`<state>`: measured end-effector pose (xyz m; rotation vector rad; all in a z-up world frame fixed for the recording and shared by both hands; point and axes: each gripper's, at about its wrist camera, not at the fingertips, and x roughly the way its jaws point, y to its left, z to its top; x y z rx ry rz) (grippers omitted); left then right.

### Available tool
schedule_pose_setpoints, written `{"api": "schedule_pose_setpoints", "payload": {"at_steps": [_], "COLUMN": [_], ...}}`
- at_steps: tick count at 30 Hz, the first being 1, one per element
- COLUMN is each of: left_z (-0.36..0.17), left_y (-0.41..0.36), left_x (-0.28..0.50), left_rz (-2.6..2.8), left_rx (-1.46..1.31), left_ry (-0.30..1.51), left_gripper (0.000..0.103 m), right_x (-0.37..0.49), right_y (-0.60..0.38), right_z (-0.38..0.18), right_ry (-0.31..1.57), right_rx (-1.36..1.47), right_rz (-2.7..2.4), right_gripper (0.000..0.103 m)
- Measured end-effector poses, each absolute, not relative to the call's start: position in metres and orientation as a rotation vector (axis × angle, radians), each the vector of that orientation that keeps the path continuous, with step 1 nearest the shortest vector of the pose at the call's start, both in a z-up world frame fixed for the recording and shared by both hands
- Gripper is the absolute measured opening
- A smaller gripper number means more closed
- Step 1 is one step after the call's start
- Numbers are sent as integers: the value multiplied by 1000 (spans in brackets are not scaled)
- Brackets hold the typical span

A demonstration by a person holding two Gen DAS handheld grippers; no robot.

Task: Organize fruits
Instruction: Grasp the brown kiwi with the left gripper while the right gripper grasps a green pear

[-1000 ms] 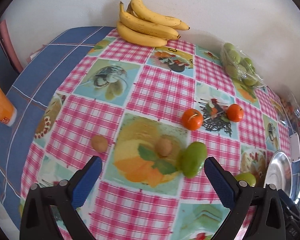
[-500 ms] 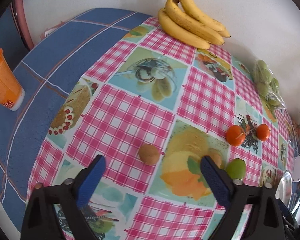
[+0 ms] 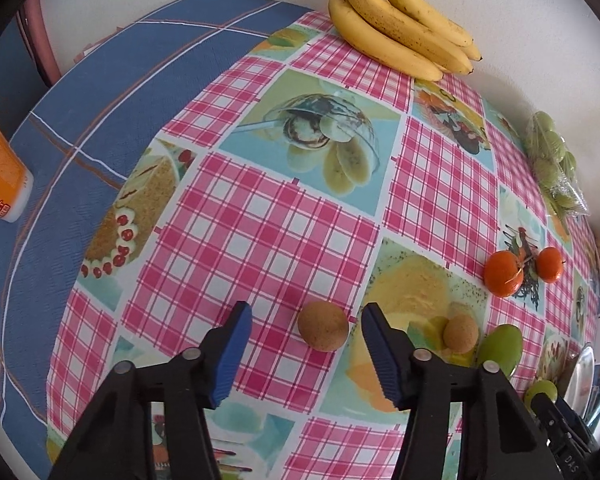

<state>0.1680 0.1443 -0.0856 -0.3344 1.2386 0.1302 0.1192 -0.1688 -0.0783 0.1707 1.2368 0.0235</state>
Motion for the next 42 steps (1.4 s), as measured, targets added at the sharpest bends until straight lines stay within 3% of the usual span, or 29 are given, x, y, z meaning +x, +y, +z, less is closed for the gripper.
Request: {"api": "schedule_pose_setpoints", "payload": {"at_steps": [2, 6, 11, 20, 25, 33, 35, 38, 42], "left_z": [-86, -86, -87, -73, -57, -62, -65, -67, -66], "left_y": [143, 143, 143, 139, 134, 117, 114, 111, 107], "left_x": [169, 171, 171, 170, 167, 165, 164, 164, 164], "left_rz": [126, 126, 112, 68, 57, 40, 32, 22, 7], "left_rx": [-328, -326, -333, -349, -325, -300, -298, -297, -297], "left_ry": [1235, 1231, 1226, 1199, 1173, 1209, 1224, 1232, 1239], "left_gripper": [54, 46, 28, 27, 27, 27, 27, 27, 28], "right_x": [120, 121, 121, 119, 117, 120, 121, 123, 127], "right_y": [-169, -169, -170, -171, -174, -175, -178, -180, -175], "right_z": [-80, -83, -83, -73, -56, -60, -59, -58, -59], "right_ry": [1244, 1259, 1264, 1250, 1207, 1222, 1214, 1202, 1196], "right_rx": [173, 169, 176, 205, 224, 230, 230, 224, 198], "right_rz": [20, 16, 15, 32, 49, 68, 66, 59, 96], "right_gripper": [73, 57, 56, 53, 31, 31, 37, 56, 59]}}
